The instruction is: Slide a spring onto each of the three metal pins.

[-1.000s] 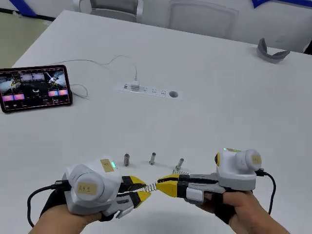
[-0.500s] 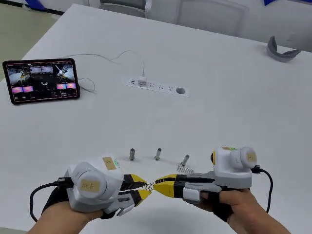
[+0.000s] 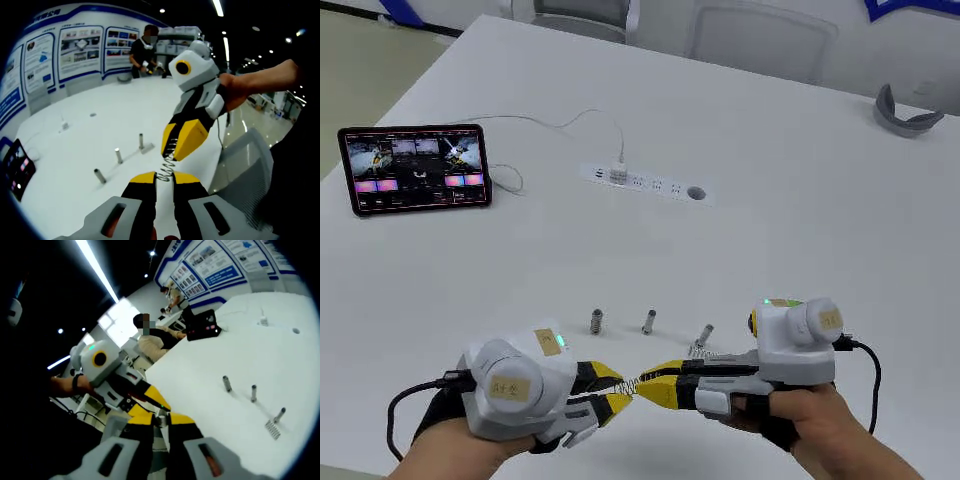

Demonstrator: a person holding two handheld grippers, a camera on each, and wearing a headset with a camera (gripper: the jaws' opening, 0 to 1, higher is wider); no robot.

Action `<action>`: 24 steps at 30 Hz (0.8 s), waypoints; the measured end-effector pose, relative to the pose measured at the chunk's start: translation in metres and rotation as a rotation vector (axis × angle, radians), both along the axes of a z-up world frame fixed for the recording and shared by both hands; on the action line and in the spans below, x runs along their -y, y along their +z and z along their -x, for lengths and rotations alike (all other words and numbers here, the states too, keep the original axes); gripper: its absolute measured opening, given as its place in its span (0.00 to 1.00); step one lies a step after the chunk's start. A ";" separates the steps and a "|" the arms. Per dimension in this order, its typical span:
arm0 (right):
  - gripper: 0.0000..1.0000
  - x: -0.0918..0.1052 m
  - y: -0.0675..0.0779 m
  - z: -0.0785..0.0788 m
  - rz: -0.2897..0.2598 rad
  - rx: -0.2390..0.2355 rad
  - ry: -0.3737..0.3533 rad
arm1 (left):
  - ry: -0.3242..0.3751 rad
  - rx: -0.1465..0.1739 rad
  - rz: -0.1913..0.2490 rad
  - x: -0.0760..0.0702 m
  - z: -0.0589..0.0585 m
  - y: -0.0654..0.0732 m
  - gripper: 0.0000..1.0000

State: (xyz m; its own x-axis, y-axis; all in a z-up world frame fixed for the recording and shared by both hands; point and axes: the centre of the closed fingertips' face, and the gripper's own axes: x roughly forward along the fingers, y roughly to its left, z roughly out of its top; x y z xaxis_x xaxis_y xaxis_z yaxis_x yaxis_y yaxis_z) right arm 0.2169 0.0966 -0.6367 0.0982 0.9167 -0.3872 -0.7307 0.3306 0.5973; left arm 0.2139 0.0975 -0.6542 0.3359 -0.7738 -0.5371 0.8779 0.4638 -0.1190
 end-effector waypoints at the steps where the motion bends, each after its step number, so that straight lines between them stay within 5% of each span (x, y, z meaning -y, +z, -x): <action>1: 0.12 0.000 0.000 0.000 0.008 0.004 0.008 | -0.002 0.004 -0.004 0.000 0.000 -0.001 0.12; 15: 0.12 0.009 -0.001 -0.013 0.086 0.056 0.063 | 0.067 0.008 -0.029 -0.017 -0.006 -0.008 0.19; 24: 0.12 0.021 -0.016 -0.026 0.220 0.115 0.107 | 0.127 0.008 -0.020 -0.029 -0.013 -0.006 0.23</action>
State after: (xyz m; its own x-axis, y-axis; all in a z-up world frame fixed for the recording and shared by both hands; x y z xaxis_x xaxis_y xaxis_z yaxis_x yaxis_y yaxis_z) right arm 0.2427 0.0752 -0.6530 0.0602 0.8190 -0.5706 -0.8272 0.3609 0.4307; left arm 0.2268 0.1268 -0.6605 0.4349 -0.7137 -0.5490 0.8128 0.5736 -0.1018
